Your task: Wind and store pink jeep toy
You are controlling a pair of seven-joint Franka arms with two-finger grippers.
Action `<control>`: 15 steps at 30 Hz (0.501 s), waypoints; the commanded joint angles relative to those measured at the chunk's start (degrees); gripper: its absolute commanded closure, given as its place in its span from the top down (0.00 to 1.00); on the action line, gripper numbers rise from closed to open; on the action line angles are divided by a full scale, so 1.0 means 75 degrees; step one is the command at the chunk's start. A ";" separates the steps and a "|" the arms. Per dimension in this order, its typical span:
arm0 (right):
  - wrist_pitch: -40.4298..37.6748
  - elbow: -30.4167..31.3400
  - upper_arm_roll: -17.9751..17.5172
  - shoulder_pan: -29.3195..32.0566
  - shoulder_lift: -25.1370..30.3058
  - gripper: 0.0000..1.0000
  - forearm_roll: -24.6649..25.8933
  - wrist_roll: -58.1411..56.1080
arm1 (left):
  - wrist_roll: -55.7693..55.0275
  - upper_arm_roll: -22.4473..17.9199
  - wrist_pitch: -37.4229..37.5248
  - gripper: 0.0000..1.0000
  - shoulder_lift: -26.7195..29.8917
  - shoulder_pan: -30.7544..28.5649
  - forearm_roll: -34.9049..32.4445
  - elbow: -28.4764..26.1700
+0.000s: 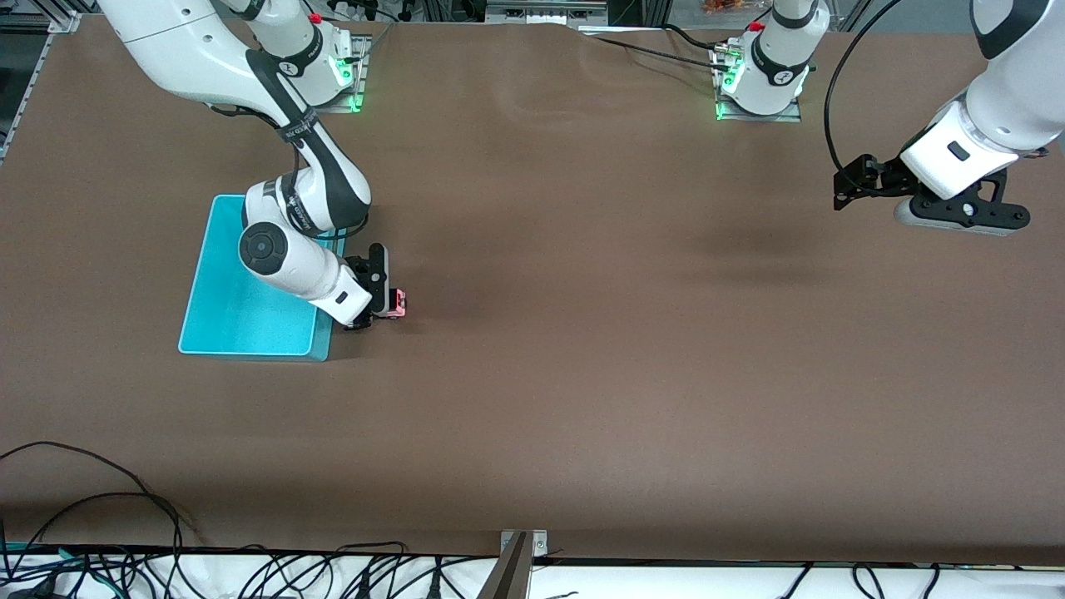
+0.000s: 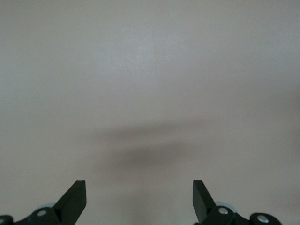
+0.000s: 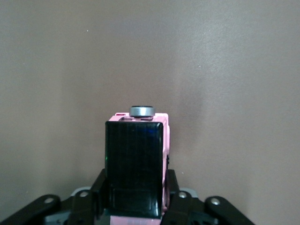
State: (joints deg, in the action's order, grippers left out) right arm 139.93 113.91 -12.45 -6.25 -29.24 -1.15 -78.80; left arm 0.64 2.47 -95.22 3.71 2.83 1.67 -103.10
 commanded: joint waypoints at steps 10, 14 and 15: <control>-0.3866 -0.2577 0.0019 0.0059 0.0395 0.23 -0.0034 0.0405 | -0.0073 -0.0084 0.0321 1.00 -0.0389 0.0080 0.0105 0.0575; -0.4944 -0.3140 0.0066 0.0305 0.0547 0.23 -0.0115 0.0346 | -0.0085 -0.0084 0.0333 1.00 -0.0412 0.0069 0.0093 0.0564; -0.5144 -0.3234 0.0066 0.0398 0.0582 0.23 -0.0150 0.0311 | -0.0073 -0.0084 0.0333 1.00 -0.0412 0.0057 0.0093 0.0564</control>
State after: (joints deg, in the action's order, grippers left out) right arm 110.31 94.91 -12.07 -5.73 -25.94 -1.20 -76.28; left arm 0.53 2.42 -94.24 1.74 2.83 1.67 -100.92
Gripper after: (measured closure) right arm 0.493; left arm 0.000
